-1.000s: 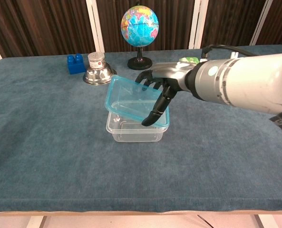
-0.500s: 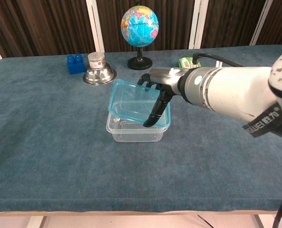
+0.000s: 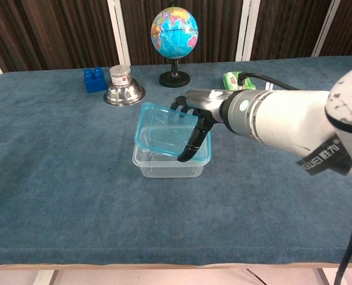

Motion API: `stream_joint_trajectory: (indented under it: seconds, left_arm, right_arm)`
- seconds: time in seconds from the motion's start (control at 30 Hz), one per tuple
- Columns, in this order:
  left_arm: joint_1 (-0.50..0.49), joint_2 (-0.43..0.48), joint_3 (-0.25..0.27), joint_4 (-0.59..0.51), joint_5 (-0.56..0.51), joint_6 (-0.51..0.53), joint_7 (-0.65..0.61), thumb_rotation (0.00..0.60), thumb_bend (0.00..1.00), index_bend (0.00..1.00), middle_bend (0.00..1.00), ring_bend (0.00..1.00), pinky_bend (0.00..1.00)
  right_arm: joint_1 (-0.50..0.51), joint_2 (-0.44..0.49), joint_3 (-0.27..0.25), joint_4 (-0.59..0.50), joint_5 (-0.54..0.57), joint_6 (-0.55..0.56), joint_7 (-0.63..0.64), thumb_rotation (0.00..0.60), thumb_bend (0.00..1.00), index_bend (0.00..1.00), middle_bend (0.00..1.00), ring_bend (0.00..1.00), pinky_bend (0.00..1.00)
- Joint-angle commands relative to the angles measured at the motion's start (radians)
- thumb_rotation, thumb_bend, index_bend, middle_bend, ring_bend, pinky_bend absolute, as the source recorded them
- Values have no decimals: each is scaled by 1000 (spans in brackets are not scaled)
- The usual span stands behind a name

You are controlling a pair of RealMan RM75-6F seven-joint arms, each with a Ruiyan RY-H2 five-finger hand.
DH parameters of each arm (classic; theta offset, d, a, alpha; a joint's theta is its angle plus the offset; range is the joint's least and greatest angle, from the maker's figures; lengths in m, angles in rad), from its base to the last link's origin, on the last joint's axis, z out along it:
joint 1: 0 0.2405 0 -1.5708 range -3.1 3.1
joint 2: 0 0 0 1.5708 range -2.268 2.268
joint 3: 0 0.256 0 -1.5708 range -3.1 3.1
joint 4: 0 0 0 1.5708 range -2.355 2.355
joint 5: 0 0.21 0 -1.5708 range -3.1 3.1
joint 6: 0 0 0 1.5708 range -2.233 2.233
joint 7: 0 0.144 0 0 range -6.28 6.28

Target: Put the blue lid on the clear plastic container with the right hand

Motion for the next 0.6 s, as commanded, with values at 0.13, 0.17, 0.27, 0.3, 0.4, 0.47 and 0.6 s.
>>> stream_joint_trajectory:
  seconds: [0.13, 0.17, 0.27, 0.3, 0.4, 0.47, 0.6]
  left_arm:
    - [3, 0, 1, 0, 2, 6, -1, 600, 348, 0, 0, 0, 0]
    - [4, 0, 1, 0, 2, 7, -1, 600, 348, 0, 0, 0, 0]
    - [5, 1, 1, 0, 3, 10, -2, 600, 347, 0, 0, 0, 0]
    - [5, 1, 0, 0, 3, 10, -3, 600, 347, 0, 0, 0, 0]
    - [6, 1, 0, 1, 3, 11, -4, 600, 348, 0, 0, 0, 0]
    - [5, 2, 0, 1, 3, 10, -5, 600, 348, 0, 0, 0, 0]
    - [5, 2, 0, 1, 3, 10, -7, 600, 348, 0, 0, 0, 0]
  right_arm:
    - [-3, -13, 5, 12, -7, -10, 0, 600, 72, 770, 329, 115, 74]
    - [-3, -16, 5, 15, -11, -11, -1, 600, 72, 770, 330, 116, 74]
    - [-5, -26, 5, 25, -20, -10, -1, 600, 72, 770, 333, 121, 74]
    - [-5, -29, 6, 28, -21, -10, -2, 600, 72, 770, 333, 121, 74]
    - [-6, -34, 10, 32, -23, -9, -5, 600, 72, 770, 333, 121, 74]
    - [-6, -38, 10, 35, -23, -7, -11, 600, 72, 770, 333, 121, 74]
    - [-7, -48, 9, 46, -21, -7, -20, 600, 72, 770, 333, 121, 74]
